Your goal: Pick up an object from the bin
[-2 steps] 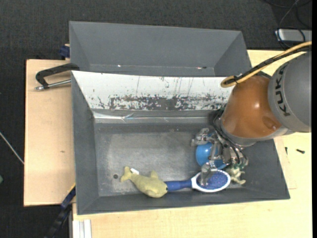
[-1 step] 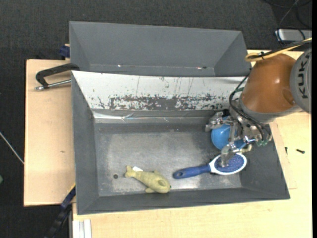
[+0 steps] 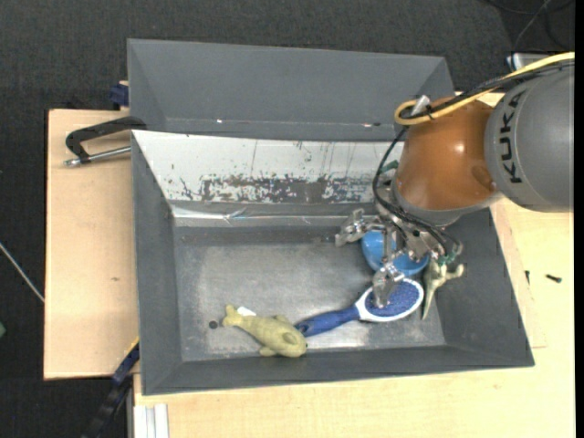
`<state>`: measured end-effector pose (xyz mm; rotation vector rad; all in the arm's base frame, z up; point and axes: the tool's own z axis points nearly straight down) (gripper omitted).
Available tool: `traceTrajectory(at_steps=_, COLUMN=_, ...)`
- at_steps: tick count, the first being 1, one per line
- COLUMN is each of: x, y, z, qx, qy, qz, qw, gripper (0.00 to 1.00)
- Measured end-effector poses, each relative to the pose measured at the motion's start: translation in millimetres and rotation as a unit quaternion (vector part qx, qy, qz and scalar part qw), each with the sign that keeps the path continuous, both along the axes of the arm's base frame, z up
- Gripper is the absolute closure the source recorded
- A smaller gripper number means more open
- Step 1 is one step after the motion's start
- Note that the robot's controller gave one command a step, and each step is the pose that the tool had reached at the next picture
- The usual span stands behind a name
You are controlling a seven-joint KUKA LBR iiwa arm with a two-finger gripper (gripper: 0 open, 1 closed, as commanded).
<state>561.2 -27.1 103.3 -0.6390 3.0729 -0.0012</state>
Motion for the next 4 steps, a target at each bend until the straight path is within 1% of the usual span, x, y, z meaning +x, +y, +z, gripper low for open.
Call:
traceTrajectory(at_steps=1, x=-14.5, y=56.6, z=-20.5, qx=-0.013, qy=-0.0025, qz=0.065, qw=0.9978, gripper=0.00)
traceTrajectory(at_steps=2, x=2.9, y=-26.4, z=-23.4, qx=0.002, qy=0.0034, qz=0.192, qw=0.9814, gripper=0.00)
traceTrajectory(at_steps=3, x=-0.8, y=-34.3, z=-23.2, qx=-0.001, qy=0.0135, qz=0.188, qw=0.9821, gripper=1.00)
traceTrajectory(at_steps=4, x=1.7, y=-33.8, z=41.9, qx=-0.001, qy=-0.0043, qz=0.187, qw=0.9824, gripper=1.00)
